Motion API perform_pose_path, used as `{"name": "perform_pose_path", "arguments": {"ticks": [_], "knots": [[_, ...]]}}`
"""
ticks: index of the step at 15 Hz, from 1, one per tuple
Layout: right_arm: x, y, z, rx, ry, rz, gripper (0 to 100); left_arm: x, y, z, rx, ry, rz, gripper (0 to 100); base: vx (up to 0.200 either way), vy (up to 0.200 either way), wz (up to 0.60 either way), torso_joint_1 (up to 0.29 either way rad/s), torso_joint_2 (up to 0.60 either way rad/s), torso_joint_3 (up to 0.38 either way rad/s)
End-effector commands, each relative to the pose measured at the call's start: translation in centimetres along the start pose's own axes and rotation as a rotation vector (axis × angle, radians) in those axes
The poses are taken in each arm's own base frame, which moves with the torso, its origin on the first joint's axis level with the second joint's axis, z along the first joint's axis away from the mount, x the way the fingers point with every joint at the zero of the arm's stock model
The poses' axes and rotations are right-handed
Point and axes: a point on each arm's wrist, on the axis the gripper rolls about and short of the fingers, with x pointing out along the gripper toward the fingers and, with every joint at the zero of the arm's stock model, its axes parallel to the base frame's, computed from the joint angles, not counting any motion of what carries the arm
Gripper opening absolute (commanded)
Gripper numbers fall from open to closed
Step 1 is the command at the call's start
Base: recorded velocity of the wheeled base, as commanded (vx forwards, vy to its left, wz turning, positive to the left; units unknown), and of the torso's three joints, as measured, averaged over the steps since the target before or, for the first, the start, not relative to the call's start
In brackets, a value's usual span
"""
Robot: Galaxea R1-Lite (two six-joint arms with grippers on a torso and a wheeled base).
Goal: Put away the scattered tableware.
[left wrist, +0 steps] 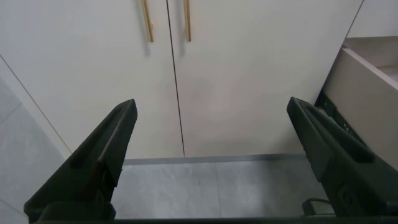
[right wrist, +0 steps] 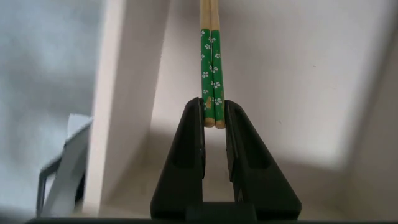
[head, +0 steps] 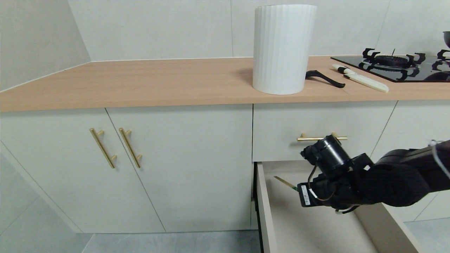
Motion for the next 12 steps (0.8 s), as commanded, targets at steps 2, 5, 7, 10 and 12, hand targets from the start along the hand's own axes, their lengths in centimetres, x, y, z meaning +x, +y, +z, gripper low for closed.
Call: {"name": "perform_pose_path", "arguments": {"ticks": [2, 5, 7, 10, 12], "knots": [[4.7, 0.7, -1.2, 0.040, 0.006, -0.056, 0, 0.0, 0.0, 0.0, 0.000, 0.000, 0.000, 100, 0.000, 0.000, 0.00, 0.000, 0.00, 0.000], [6.1, 0.9, -1.4, 0.062, -0.003, -0.057, 0, 0.0, 0.0, 0.0, 0.000, 0.000, 0.000, 100, 0.000, 0.000, 0.00, 0.000, 0.00, 0.000], [6.7, 1.0, -1.6, 0.061, -0.001, -0.059, 0, 0.0, 0.0, 0.0, 0.000, 0.001, 0.000, 100, 0.000, 0.000, 0.00, 0.000, 0.00, 0.000], [9.6, 0.9, -2.7, 0.059, -0.013, -0.121, 0, 0.0, 0.0, 0.0, 0.000, 0.000, 0.000, 100, 0.000, 0.000, 0.00, 0.000, 0.00, 0.000], [11.0, 0.8, -3.5, 0.052, 0.005, -0.144, 0, 0.0, 0.0, 0.0, 0.000, 0.001, 0.000, 100, 0.000, 0.000, 0.00, 0.000, 0.00, 0.000]]}}
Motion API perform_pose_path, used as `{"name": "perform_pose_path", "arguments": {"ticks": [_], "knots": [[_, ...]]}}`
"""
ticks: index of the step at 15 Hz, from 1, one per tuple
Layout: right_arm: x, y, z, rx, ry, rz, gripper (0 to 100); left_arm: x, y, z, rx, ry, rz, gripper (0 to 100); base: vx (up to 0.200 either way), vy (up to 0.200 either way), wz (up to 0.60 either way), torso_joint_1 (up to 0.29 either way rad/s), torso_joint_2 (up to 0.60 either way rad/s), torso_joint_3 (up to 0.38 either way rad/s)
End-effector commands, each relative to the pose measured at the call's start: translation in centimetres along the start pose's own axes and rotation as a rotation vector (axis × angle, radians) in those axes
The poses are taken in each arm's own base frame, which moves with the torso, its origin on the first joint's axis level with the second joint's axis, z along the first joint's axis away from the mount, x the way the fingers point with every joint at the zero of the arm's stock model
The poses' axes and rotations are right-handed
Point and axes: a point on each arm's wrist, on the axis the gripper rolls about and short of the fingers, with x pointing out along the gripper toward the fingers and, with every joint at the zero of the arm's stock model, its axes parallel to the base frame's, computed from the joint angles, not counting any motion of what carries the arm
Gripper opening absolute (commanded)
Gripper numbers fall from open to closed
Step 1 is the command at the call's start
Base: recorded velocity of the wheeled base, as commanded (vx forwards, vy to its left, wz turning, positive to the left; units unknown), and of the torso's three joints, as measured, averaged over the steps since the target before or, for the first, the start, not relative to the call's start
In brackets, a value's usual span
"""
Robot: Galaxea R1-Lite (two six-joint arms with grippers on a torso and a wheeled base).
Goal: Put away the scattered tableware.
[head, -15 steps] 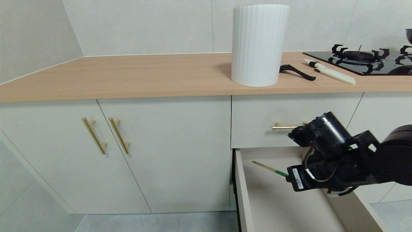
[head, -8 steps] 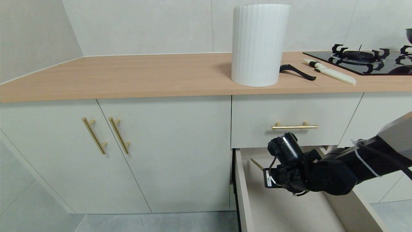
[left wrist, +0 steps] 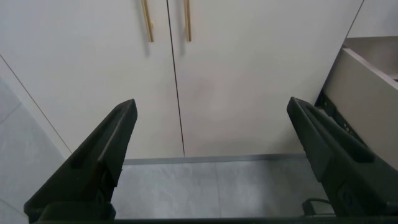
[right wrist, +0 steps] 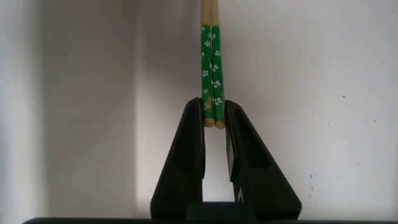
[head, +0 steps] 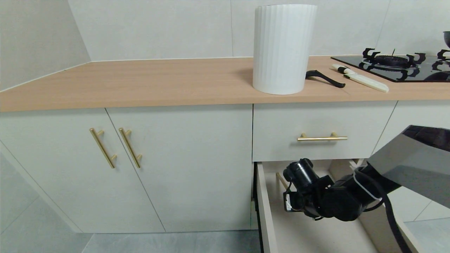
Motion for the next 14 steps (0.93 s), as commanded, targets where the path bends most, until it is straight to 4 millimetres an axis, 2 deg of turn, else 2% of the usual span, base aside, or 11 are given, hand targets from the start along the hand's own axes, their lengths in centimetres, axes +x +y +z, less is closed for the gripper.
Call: {"name": "perform_pose_path", "arguments": {"ticks": [1, 5, 7, 14], "knots": [[2.1, -0.1, -1.6, -0.022, 0.054, -0.032, 0, 0.0, 0.0, 0.0, 0.000, 0.001, 0.000, 100, 0.000, 0.000, 0.00, 0.000, 0.00, 0.000], [3.2, -0.3, -3.2, -0.052, 0.110, -0.053, 0, 0.0, 0.0, 0.0, 0.000, 0.000, 0.000, 100, 0.000, 0.000, 0.00, 0.000, 0.00, 0.000], [4.6, -0.4, -4.5, -0.072, 0.152, -0.078, 0, 0.0, 0.0, 0.0, 0.000, 0.001, -0.001, 100, 0.000, 0.000, 0.00, 0.000, 0.00, 0.000], [4.7, -0.4, -4.6, -0.078, 0.155, -0.081, 0, 0.0, 0.0, 0.0, 0.000, 0.001, 0.000, 100, 0.000, 0.000, 0.00, 0.000, 0.00, 0.000]]}}
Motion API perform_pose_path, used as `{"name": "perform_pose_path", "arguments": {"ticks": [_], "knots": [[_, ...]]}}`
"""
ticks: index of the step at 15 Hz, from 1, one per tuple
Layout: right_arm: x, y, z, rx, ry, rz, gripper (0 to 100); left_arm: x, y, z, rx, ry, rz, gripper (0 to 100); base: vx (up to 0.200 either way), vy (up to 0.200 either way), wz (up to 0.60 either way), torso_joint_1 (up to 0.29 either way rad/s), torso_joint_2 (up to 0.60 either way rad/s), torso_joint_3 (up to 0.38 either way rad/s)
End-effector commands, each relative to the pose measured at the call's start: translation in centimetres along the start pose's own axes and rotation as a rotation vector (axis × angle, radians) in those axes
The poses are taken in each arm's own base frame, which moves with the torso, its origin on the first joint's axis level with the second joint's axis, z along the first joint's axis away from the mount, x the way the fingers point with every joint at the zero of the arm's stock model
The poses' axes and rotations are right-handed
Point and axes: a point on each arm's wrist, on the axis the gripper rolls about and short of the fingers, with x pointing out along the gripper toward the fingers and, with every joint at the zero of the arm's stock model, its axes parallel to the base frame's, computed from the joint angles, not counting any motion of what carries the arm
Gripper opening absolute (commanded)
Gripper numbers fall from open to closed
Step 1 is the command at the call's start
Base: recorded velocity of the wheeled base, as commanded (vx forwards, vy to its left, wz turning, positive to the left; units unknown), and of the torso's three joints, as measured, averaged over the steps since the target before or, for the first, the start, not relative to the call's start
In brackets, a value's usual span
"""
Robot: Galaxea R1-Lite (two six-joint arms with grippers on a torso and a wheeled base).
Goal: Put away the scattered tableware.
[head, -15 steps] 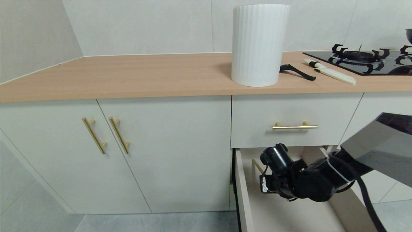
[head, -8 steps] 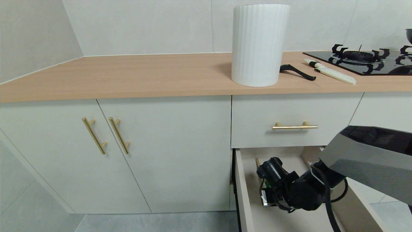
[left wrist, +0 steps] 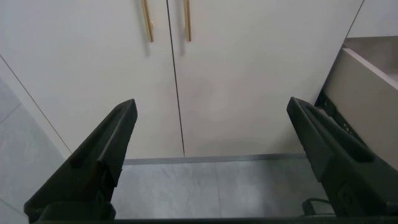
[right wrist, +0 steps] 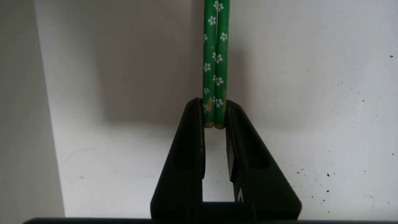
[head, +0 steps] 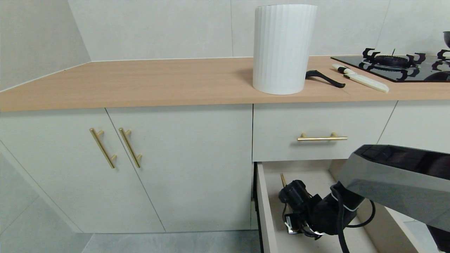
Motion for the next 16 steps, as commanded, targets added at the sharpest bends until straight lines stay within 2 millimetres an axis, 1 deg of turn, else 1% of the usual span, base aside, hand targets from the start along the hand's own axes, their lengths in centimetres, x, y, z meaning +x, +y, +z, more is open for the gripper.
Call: {"name": "perform_pose_path", "arguments": {"ticks": [1, 3, 4, 9, 12, 14, 15, 16], "knots": [[0.0, 0.0, 0.0, 0.000, 0.000, 0.000, 0, 0.0, 0.0, 0.0, 0.000, 0.000, -0.001, 100, 0.000, 0.000, 0.00, 0.000, 0.00, 0.000], [0.0, 0.0, 0.0, -0.002, 0.001, 0.000, 0, 0.0, 0.0, 0.0, 0.000, 0.000, 0.000, 100, 0.000, 0.000, 0.00, 0.000, 0.00, 0.000], [0.0, 0.0, 0.0, -0.002, 0.001, 0.000, 100, 0.0, 0.0, 0.0, 0.000, 0.001, 0.000, 100, 0.000, 0.000, 0.00, 0.000, 0.00, 0.000], [-0.1, 0.0, 0.1, 0.001, -0.002, 0.002, 100, 0.0, 0.0, 0.0, 0.000, 0.001, 0.000, 100, 0.000, 0.000, 0.00, 0.000, 0.00, 0.000], [-0.9, -0.1, 0.6, 0.010, -0.022, 0.010, 100, 0.0, 0.0, 0.0, 0.000, 0.001, 0.000, 100, 0.000, 0.000, 0.00, 0.000, 0.00, 0.000], [-4.5, -0.9, 2.2, 0.040, -0.099, 0.047, 100, 0.0, 0.0, 0.0, 0.000, 0.000, 0.000, 100, 0.000, 0.000, 0.00, 0.000, 0.00, 0.000], [-6.6, -1.5, 3.0, 0.043, -0.144, 0.064, 100, 0.0, 0.0, 0.0, 0.000, 0.000, 0.000, 100, 0.000, 0.000, 0.00, 0.000, 0.00, 0.000], [-8.3, -2.5, 3.7, 0.036, -0.182, 0.069, 100, 0.0, 0.0, 0.0, 0.000, 0.001, 0.000, 100, 0.000, 0.000, 0.00, 0.000, 0.00, 0.000]]}}
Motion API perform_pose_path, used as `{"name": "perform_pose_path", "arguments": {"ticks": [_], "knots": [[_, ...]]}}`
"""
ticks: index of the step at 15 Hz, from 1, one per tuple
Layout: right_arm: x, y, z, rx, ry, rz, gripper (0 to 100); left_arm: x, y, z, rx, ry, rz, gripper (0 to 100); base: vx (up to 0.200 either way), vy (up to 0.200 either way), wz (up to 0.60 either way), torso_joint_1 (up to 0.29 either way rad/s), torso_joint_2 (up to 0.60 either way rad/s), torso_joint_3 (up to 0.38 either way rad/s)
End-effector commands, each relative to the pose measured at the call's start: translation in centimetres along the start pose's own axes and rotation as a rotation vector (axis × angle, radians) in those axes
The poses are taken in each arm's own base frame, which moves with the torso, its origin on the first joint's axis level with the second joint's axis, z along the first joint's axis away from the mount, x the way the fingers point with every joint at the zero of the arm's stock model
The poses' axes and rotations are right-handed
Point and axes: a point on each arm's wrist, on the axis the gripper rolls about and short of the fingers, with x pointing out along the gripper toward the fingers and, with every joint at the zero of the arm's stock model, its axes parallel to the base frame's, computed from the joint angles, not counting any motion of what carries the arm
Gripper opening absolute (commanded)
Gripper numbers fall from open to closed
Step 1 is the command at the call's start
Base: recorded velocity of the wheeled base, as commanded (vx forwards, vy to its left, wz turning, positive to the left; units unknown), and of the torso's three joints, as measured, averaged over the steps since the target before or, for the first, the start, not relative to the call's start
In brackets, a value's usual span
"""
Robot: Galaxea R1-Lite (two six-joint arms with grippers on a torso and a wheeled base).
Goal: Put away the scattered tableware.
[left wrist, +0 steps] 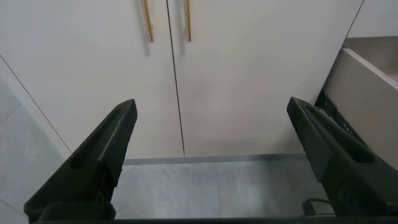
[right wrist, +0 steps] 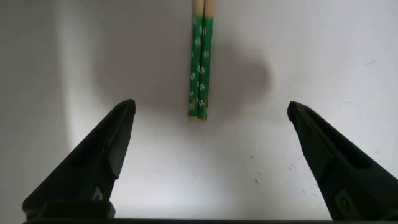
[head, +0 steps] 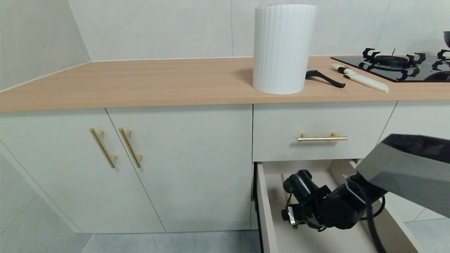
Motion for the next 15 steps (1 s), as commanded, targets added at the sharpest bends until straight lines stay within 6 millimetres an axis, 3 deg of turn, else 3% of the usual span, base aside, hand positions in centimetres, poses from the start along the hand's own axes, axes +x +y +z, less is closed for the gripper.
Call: {"name": "perform_pose_path", "arguments": {"ticks": [1, 4, 8, 11, 15], "knots": [[-6.1, -2.2, 2.7, 0.023, -0.142, 0.046, 100, 0.0, 0.0, 0.0, 0.000, 0.002, 0.000, 100, 0.000, 0.000, 0.00, 0.000, 0.00, 0.000], [-11.0, -5.0, 4.4, 0.030, -0.266, 0.059, 100, 0.0, 0.0, 0.0, 0.000, 0.002, 0.000, 100, 0.000, 0.000, 0.00, 0.000, 0.00, 0.000], [-15.5, -8.3, 5.9, 0.051, -0.413, 0.038, 100, 0.0, 0.0, 0.0, 0.000, 0.002, 0.000, 100, 0.000, 0.000, 0.00, 0.000, 0.00, 0.000], [-17.6, -9.6, 6.1, 0.057, -0.474, 0.040, 100, 0.0, 0.0, 0.0, 0.000, 0.002, -0.001, 100, 0.000, 0.000, 0.00, 0.000, 0.00, 0.000], [-17.8, -9.7, 6.0, 0.050, -0.479, 0.039, 100, 0.0, 0.0, 0.0, 0.000, 0.002, 0.000, 100, 0.000, 0.000, 0.00, 0.000, 0.00, 0.000]]}}
